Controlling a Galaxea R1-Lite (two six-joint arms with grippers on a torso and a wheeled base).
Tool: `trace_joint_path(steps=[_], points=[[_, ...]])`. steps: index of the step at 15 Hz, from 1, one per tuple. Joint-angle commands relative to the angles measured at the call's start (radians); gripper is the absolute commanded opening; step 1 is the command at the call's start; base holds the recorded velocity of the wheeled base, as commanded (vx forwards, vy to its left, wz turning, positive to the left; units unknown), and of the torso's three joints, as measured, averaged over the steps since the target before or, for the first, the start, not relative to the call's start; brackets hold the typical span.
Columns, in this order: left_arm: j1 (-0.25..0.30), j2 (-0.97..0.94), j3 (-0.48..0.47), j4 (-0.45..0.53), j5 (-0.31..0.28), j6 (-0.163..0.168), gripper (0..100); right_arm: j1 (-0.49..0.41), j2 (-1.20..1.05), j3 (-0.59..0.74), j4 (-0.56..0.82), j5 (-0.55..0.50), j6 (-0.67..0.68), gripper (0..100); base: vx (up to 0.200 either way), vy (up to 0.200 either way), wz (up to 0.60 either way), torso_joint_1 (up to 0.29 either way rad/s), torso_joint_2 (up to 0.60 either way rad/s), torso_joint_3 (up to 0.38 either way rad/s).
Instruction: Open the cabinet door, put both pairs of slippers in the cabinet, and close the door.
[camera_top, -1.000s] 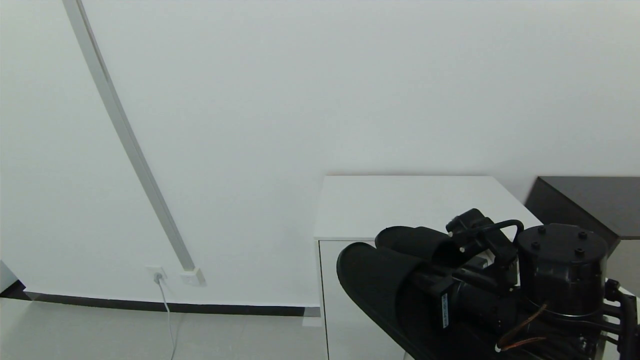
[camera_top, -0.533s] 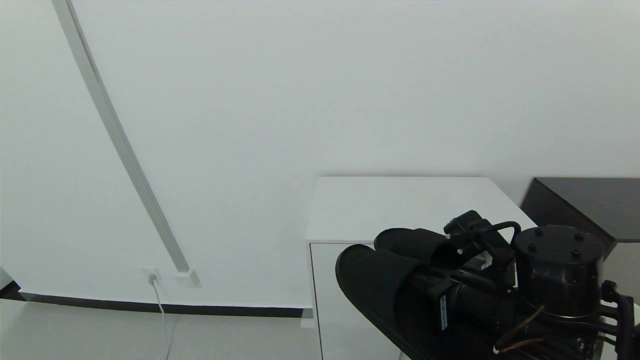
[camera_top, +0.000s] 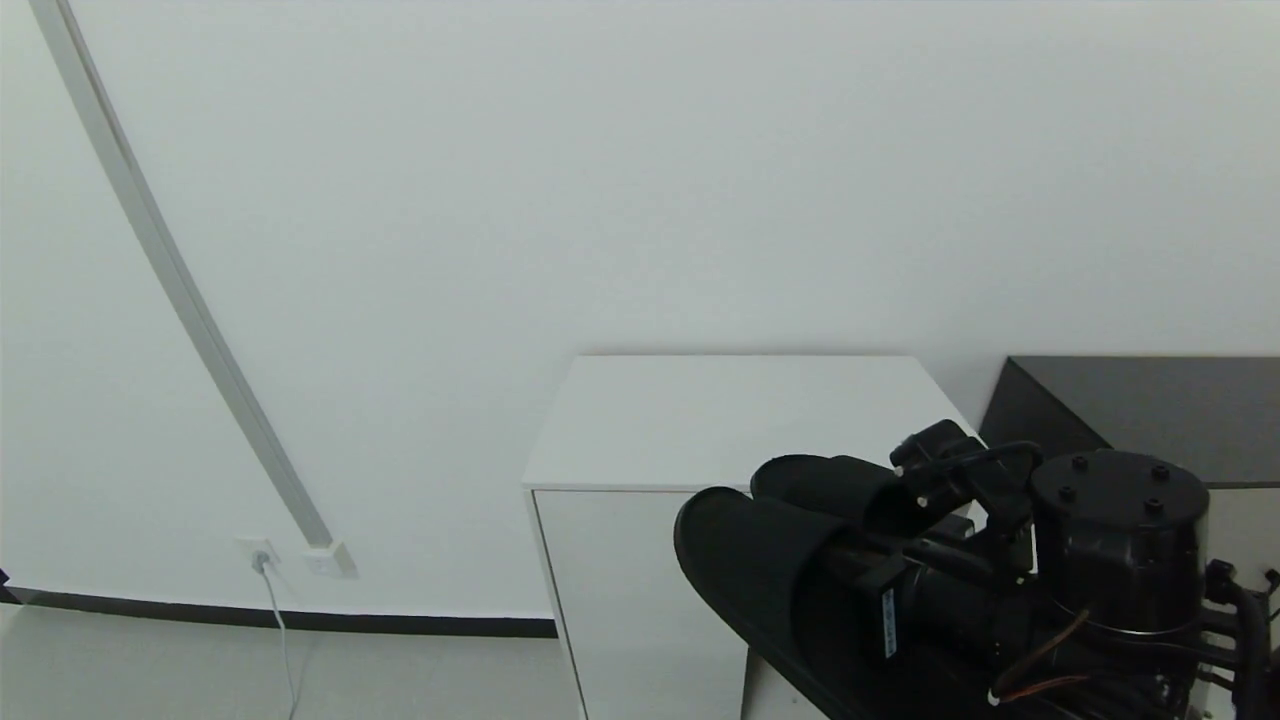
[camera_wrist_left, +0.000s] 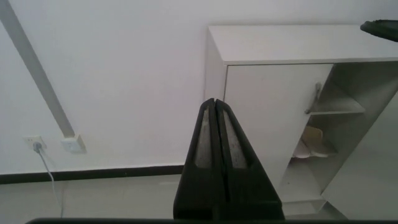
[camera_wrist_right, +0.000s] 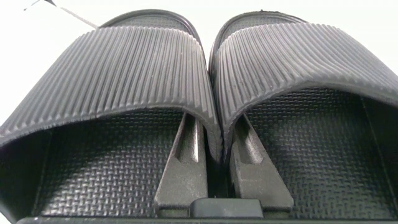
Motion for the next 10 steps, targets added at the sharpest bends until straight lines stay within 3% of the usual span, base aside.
trace_joint_path(steps=[1,8,10], points=[[0.0,0.001,0.0,0.0,0.0,0.0,0,0.0,0.004,0.002,0.0,0.0,0.0,0,0.0,-0.2,0.0,0.007,0.0,0.002],[0.0,0.001,0.0,0.0,0.0,-0.002,0,0.0,0.003,0.01,0.0,0.0,0.0,0,0.0,-0.2,0.0,0.001,0.0,0.001],[0.0,0.001,0.0,0.0,0.0,-0.002,0,0.0,0.004,0.011,0.0,0.0,0.001,0,0.0,0.0,0.0,0.0,0.0,0.0]])
